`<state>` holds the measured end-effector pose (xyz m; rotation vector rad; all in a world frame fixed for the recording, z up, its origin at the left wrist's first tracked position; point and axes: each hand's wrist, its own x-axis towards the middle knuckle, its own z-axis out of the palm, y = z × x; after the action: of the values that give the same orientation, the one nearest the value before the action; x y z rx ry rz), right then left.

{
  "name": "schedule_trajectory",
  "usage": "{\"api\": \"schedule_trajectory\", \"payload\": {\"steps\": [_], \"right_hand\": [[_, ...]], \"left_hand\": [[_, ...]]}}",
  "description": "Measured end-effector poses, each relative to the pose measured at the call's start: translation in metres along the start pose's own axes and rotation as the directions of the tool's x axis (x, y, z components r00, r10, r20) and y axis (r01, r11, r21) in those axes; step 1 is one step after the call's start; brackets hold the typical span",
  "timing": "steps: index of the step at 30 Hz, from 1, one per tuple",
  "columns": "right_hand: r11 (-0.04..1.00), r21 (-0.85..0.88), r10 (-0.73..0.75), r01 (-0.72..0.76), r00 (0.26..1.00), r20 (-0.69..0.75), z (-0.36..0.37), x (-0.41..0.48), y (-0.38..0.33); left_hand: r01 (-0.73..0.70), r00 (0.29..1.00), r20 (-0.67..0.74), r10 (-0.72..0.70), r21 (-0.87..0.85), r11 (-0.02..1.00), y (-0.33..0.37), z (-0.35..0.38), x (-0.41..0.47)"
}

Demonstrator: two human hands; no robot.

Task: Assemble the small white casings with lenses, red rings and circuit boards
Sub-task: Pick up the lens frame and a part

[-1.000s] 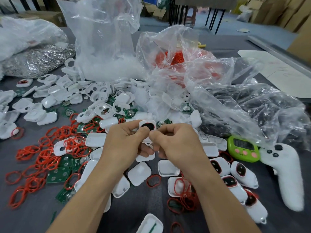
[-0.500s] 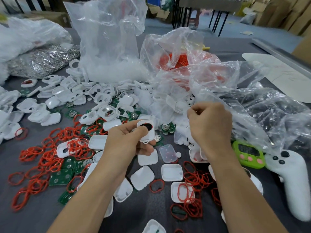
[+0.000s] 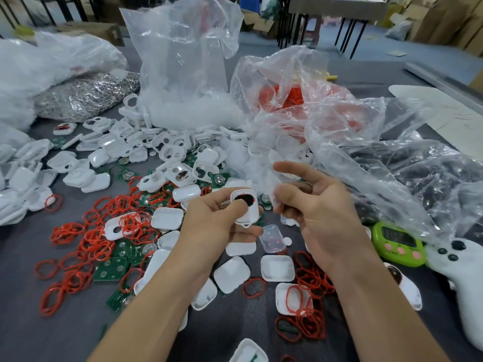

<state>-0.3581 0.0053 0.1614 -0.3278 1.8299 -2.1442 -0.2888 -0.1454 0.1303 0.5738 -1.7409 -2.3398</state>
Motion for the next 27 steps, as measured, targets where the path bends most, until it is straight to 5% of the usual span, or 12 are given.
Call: {"api": "schedule_trajectory", "payload": {"steps": [14,21,27], "right_hand": [[0.978,-0.205,-0.05,0.042,0.998,-0.032,-0.0022,0.0019,0.0024],[0.795,-0.57,-0.222,0.205,0.974,0.041,-0.0073,0.0007,-0.0029],[0.735,-0.635,-0.232,0.238,0.968,0.094,-0.0051,-0.0035,-0.0058]], "left_hand": [[0.043,0.998,0.046,-0.041,-0.034,0.998,-0.0067,-0.0012,0.004],[0.117,0.987,0.12,-0.109,-0.063,0.991,-0.0051,-0.0024,0.0049],[0.15,0.976,0.168,-0.136,-0.077,0.986,-0.0033,-0.0021,0.004]]}}
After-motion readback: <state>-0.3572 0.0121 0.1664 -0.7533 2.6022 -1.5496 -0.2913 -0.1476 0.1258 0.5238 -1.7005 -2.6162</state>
